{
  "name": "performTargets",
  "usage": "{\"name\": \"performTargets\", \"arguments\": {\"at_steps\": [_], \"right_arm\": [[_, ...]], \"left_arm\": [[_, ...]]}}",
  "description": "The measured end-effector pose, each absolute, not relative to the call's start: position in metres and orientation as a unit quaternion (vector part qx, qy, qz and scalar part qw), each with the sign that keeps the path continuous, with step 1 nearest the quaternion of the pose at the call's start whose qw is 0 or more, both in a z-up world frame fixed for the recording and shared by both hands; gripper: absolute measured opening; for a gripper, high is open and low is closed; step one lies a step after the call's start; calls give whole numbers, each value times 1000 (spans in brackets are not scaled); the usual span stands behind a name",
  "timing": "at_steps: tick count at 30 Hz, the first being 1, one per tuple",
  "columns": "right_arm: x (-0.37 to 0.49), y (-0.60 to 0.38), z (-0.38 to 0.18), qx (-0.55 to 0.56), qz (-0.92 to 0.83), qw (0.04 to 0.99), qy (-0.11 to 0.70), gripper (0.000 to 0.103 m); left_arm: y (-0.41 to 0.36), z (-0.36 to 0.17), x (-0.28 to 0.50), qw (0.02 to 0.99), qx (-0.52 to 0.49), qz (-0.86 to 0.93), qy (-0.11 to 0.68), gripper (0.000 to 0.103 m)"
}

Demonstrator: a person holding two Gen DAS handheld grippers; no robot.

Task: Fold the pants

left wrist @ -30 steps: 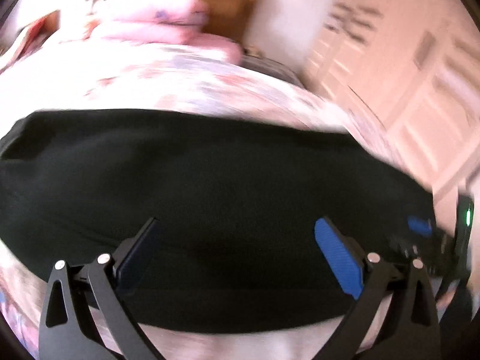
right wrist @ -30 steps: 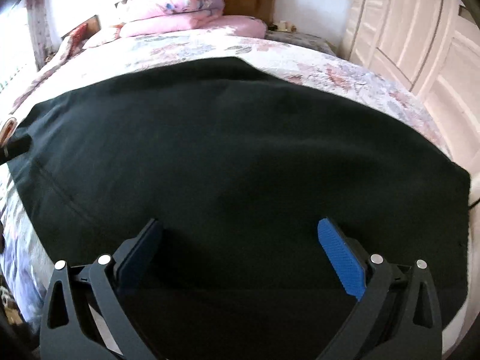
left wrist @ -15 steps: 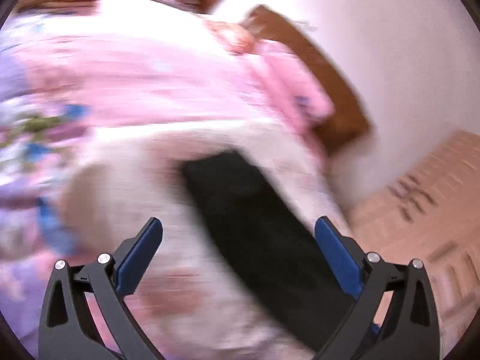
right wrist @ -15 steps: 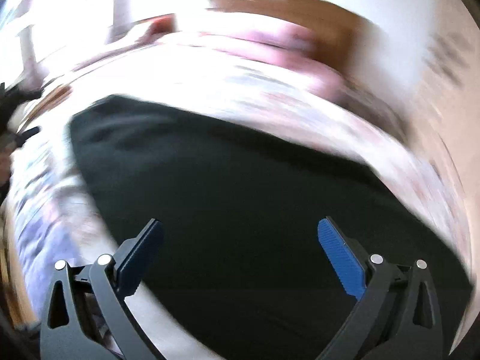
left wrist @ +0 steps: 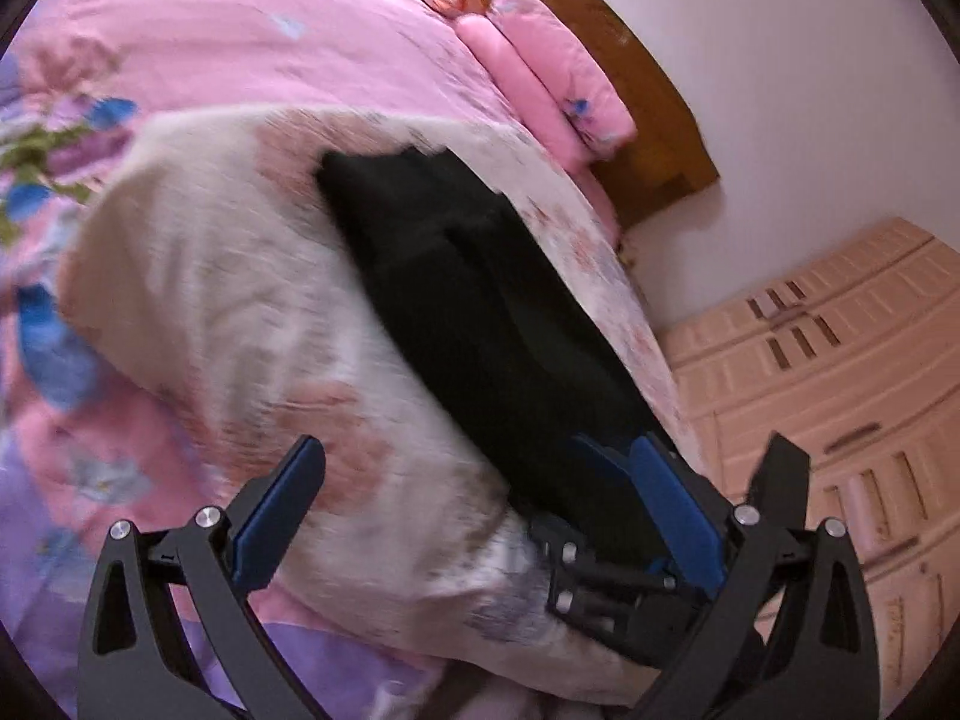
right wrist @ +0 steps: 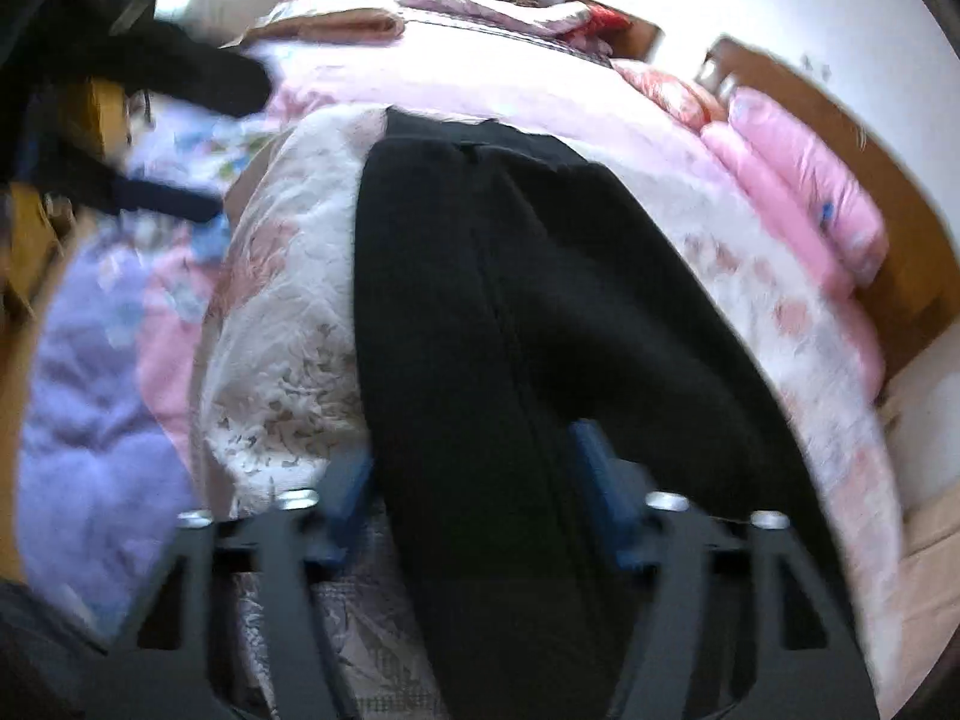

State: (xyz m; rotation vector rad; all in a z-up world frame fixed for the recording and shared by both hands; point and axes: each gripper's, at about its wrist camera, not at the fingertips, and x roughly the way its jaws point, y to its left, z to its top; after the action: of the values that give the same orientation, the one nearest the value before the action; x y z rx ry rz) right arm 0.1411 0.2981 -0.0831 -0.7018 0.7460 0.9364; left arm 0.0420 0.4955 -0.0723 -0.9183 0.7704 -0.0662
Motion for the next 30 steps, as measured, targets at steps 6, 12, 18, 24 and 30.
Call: {"name": "performTargets", "arguments": {"at_steps": [6,12,18,24,30], "right_arm": [[167,284,-61,-218,446,781,380,27],[173,282,-56,-206,447,781,385,27],[167,283,-57,-206,447,782,383,27],[158,256,-54,-141,499,743,424,78],[162,166,-38,-76,449,780,429,99]], "left_arm": [[499,-97,72,791,-490,-63,362,101],[510,-103,108,780,-517,-63,347,101],[526,-111,147,790,-524,-43,316,101],[542,-112,144,807,-521,-2,278,39],[547,-105,139,826,-489,-13,282,36]]}}
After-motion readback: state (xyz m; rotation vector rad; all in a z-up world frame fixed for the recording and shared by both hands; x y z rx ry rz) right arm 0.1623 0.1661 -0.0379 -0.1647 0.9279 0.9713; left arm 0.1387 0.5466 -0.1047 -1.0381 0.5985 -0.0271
